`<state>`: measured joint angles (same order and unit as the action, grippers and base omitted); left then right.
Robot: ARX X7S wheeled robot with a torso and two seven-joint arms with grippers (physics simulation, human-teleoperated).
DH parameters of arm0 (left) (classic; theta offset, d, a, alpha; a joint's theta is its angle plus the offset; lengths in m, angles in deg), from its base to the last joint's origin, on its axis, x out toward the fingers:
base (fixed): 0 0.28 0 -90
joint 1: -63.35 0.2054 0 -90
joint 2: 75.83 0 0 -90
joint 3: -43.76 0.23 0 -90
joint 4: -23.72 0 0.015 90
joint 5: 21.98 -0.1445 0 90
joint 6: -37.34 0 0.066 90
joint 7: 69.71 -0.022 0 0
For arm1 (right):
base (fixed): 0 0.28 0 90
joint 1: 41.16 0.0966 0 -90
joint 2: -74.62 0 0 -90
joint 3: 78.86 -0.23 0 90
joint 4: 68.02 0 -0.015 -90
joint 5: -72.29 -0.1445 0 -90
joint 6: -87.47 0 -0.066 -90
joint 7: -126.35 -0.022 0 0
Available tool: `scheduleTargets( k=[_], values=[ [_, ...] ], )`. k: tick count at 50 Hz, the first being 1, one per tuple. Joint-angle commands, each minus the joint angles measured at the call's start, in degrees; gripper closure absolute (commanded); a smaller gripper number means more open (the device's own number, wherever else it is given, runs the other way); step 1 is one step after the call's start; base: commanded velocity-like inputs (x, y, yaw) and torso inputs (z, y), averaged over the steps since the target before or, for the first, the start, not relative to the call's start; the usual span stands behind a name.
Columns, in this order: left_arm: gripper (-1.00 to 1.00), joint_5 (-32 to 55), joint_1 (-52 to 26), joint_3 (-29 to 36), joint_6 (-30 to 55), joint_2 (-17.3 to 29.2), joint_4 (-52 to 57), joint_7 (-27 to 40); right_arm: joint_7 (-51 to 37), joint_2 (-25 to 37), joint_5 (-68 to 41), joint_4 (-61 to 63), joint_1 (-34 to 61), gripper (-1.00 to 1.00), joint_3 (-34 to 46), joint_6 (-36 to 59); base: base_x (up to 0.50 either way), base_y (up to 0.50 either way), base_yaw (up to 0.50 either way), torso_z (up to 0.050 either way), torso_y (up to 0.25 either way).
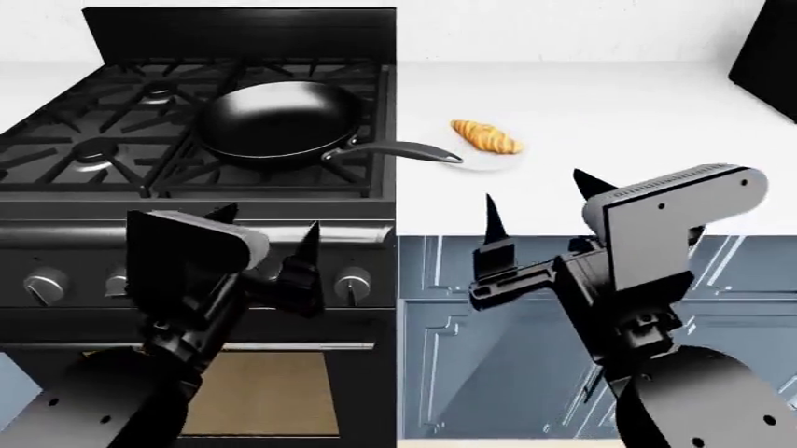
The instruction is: Pick the croissant and place it on the pan. Then turn on the stove to warm the croissant.
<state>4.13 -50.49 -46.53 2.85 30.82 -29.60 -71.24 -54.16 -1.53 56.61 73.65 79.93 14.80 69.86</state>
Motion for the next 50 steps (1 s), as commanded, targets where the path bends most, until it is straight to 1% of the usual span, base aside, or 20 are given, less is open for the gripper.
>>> scheduleTargets(
  k=[1,2,5,7,13,25,42,50],
  values=[
    [-1.0,9.3,-10.6,-4.6,13.8,1.5,4.8,-2.5,-31.7,13.7,-43.2,-6.5,24.6,-1.0,-5.1,17.5,0.0,0.0,0.0,0.006,0.0],
    [-1.0,9.4,-11.0,-4.9,14.0,1.5,4.6,-2.4,-38.2,15.0,-51.8,-8.2,27.0,-1.0,-4.1,17.4,0.0,0.0,0.0,0.0,0.0],
    [-1.0,9.6,-11.9,-5.5,15.0,2.1,4.0,-2.1,-47.5,18.0,-77.1,-11.9,31.0,-1.0,-2.0,16.2,0.0,0.0,0.0,0.0,0.0],
    [-1.0,9.8,-11.3,-5.9,15.7,2.6,3.4,-2.1,-50.7,19.6,-81.1,-13.1,31.1,-1.0,-0.9,15.0,0.0,0.0,0.0,0.0,0.0],
    [-1.0,9.9,-10.8,-6.7,15.8,3.0,2.5,-2.1,-49.7,21.3,-79.9,-14.5,30.7,-1.0,0.1,14.2,0.0,0.0,0.0,0.0,0.0],
    [-1.0,8.8,-12.0,-5.2,13.4,3.1,-0.8,-2.3,-48.2,22.1,-76.8,-16.4,32.0,-1.0,-0.3,11.1,0.01,0.0,0.0,0.0,0.0],
    [-1.0,9.1,-13.2,-4.2,13.2,2.6,-1.1,-1.7,-46.3,22.5,-75.8,-18.5,32.6,-1.0,2.4,9.9,0.49,0.0,0.0,0.0,0.0],
    [-1.0,9.3,-13.4,-4.3,12.9,2.7,-0.8,-1.4,-47.2,22.9,-77.1,-19.2,33.7,-1.0,4.1,9.9,0.5,0.0,0.0,0.0,0.0]
  ],
)
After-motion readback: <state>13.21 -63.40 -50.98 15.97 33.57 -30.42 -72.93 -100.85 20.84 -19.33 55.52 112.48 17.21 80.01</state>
